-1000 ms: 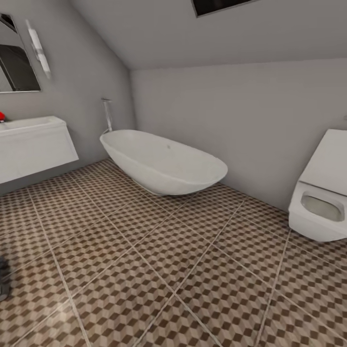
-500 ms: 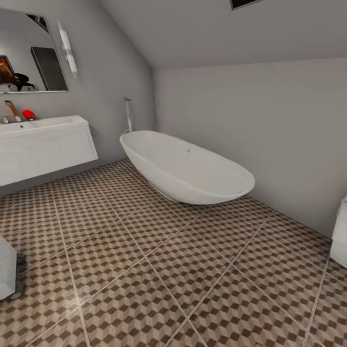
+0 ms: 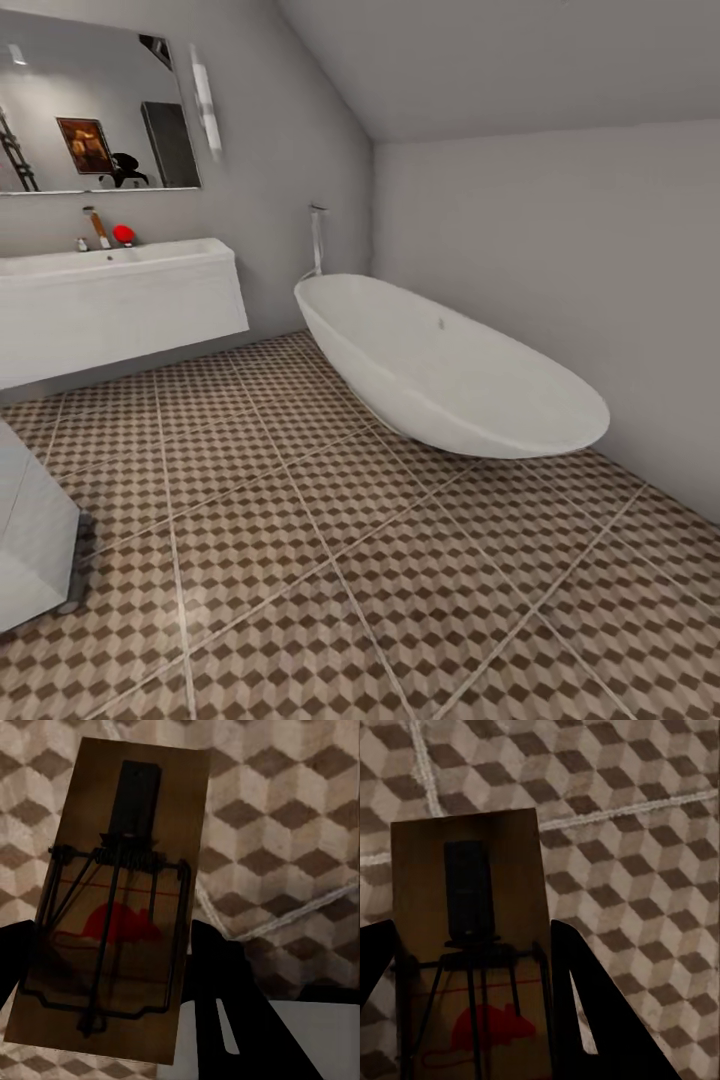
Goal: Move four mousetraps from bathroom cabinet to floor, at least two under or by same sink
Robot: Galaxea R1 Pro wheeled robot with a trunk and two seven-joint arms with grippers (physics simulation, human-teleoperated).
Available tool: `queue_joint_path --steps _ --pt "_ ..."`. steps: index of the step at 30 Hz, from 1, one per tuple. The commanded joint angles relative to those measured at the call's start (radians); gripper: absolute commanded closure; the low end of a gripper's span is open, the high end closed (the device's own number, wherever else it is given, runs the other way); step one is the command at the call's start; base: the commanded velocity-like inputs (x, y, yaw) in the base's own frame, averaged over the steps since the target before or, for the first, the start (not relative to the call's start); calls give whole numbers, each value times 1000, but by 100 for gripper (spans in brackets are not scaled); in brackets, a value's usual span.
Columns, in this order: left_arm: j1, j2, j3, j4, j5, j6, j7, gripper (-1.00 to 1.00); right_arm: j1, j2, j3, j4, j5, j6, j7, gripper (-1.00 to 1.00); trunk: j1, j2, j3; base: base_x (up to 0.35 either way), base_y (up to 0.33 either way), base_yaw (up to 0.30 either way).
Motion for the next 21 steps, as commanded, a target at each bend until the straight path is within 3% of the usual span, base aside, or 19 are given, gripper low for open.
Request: queue_joint_path --steps 1,14,21 --pt "-2 1 -8 -5 3 -6 11 100 0 0 8 -1 -8 -2 -1 100 1 0 -1 337 0 285" --pt "-2 1 -8 -5 3 -6 11 100 0 -2 8 -1 -9 -2 -1 100 1 0 -1 337 0 281" --pt "-2 1 -8 -5 3 -6 11 100 0 -6 8 1 -10 10 -4 100 1 0 -1 337 0 61"
